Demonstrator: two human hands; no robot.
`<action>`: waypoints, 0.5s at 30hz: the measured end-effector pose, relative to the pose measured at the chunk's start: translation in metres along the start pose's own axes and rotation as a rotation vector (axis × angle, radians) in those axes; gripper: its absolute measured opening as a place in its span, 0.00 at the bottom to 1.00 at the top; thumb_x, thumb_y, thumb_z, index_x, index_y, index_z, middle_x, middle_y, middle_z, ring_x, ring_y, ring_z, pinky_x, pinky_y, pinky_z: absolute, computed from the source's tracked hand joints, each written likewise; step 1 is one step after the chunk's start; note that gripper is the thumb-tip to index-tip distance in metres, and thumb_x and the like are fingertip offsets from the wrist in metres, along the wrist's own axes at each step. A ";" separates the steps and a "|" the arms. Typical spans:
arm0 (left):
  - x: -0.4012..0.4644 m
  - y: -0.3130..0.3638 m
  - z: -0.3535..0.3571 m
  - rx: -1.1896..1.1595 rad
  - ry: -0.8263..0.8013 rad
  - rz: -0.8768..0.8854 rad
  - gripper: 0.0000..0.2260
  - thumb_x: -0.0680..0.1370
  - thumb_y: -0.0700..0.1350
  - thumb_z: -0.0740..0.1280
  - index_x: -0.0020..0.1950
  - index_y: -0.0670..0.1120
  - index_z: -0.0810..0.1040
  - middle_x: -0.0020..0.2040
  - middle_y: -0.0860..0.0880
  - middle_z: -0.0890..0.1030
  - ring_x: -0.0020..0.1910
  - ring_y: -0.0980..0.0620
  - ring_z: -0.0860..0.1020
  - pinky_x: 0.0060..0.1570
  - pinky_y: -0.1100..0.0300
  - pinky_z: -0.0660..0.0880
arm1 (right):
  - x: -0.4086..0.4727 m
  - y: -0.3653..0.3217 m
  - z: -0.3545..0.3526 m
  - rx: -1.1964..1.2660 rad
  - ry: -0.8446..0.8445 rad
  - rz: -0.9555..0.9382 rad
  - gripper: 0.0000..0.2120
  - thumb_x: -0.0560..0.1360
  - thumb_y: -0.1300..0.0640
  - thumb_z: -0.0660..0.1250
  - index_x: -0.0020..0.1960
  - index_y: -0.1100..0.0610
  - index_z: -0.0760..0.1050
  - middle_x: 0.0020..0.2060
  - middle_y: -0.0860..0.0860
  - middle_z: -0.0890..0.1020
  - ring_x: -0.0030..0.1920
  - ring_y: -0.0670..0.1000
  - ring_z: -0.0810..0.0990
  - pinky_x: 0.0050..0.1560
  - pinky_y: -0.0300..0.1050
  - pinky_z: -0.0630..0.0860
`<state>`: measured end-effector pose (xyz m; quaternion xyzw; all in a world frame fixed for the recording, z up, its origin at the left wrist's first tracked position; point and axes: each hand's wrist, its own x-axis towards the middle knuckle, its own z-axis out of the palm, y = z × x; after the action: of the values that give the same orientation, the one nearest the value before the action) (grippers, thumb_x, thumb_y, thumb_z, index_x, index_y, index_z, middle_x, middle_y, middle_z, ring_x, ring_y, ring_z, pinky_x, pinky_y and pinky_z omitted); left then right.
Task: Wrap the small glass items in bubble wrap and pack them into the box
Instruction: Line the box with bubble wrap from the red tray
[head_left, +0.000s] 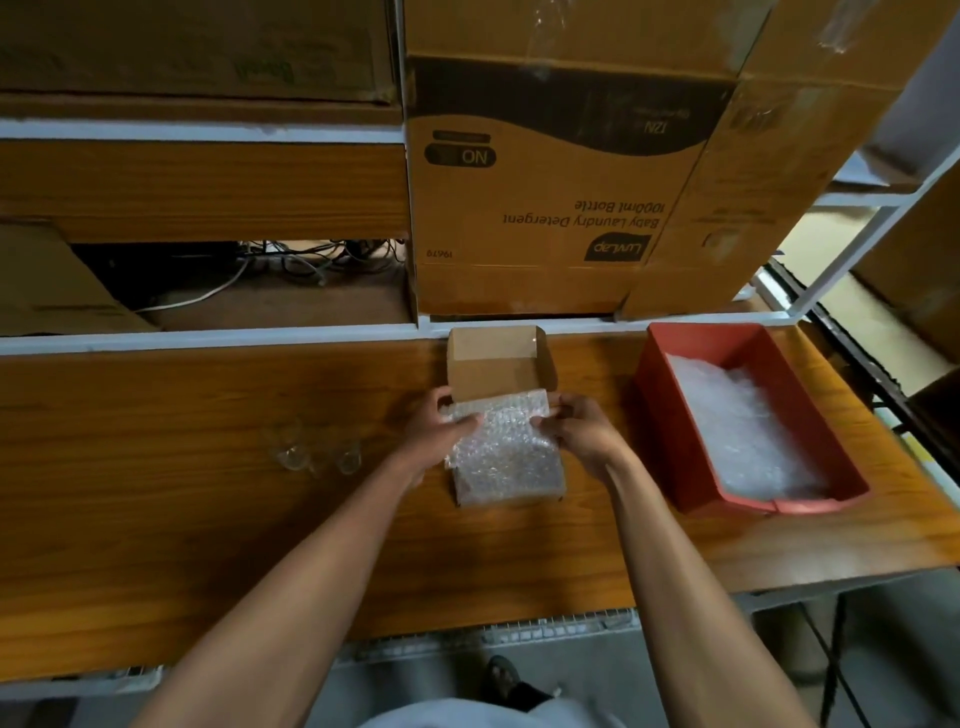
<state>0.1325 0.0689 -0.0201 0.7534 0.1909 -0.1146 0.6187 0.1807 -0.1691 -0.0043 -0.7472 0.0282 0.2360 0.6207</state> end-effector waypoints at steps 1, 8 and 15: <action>0.001 0.003 0.001 0.053 0.020 0.035 0.38 0.76 0.53 0.79 0.81 0.54 0.64 0.76 0.47 0.72 0.68 0.48 0.74 0.62 0.49 0.77 | 0.002 -0.002 -0.001 -0.013 -0.017 -0.011 0.14 0.79 0.67 0.72 0.63 0.61 0.80 0.50 0.57 0.87 0.50 0.56 0.87 0.48 0.48 0.85; 0.000 0.030 0.010 0.261 -0.167 0.177 0.18 0.80 0.53 0.74 0.69 0.54 0.79 0.63 0.55 0.83 0.58 0.54 0.82 0.50 0.56 0.82 | 0.016 -0.014 -0.014 -0.095 -0.225 -0.036 0.16 0.78 0.69 0.71 0.65 0.60 0.80 0.55 0.56 0.87 0.56 0.54 0.85 0.55 0.45 0.82; 0.010 0.014 0.019 -0.063 -0.106 0.102 0.06 0.81 0.44 0.73 0.57 0.45 0.83 0.54 0.46 0.87 0.55 0.46 0.86 0.54 0.52 0.82 | 0.011 -0.011 -0.047 -0.068 -0.310 0.047 0.19 0.77 0.56 0.77 0.67 0.55 0.80 0.59 0.56 0.87 0.59 0.60 0.86 0.62 0.58 0.82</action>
<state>0.1487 0.0496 -0.0161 0.7351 0.1228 -0.1167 0.6564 0.2090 -0.2082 0.0068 -0.7215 -0.0585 0.3637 0.5862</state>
